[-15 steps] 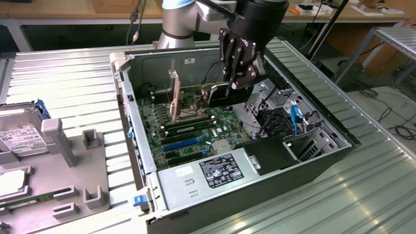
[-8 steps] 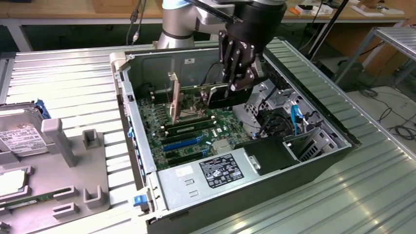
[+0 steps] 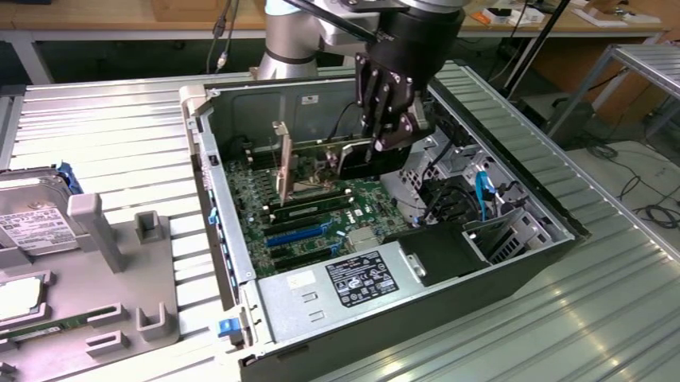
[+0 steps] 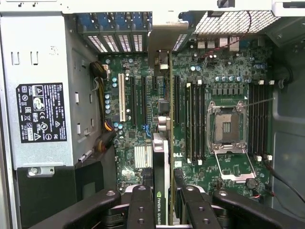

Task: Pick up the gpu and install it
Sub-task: 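Insert the gpu into the slot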

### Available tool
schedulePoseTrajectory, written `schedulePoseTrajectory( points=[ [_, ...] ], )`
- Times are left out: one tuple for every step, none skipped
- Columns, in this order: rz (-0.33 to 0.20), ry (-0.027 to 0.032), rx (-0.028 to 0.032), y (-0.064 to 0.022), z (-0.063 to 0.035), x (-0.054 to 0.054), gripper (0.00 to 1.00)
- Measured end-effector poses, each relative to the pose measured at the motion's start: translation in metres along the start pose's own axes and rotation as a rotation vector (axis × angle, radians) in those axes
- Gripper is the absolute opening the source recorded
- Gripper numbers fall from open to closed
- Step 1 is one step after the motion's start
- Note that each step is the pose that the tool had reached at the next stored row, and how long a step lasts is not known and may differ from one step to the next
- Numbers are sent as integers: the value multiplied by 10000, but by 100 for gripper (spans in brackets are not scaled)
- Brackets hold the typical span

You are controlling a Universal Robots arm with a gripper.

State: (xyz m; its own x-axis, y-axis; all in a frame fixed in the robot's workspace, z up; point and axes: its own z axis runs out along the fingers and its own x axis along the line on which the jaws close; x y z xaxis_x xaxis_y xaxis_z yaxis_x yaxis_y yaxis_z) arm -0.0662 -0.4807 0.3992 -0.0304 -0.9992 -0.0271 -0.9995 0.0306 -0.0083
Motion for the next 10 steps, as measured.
schedulePoseTrajectory(
  points=[
    [11, 0, 6, 20, 6, 1, 27],
    [34, 0, 10, 43, 11, 1, 27],
    [56, 1, 12, 58, 15, 2, 27],
    [92, 1, 16, 77, 19, 3, 27],
    [142, 2, 17, 93, 23, 3, 27],
    [184, 2, 19, 104, 25, 4, 27],
    [210, 1, 19, 111, 27, 4, 27],
    [229, 2, 20, 116, 28, 4, 27],
    [254, 2, 21, 122, 29, 4, 27],
    [274, 2, 21, 127, 30, 4, 27]
  ],
)
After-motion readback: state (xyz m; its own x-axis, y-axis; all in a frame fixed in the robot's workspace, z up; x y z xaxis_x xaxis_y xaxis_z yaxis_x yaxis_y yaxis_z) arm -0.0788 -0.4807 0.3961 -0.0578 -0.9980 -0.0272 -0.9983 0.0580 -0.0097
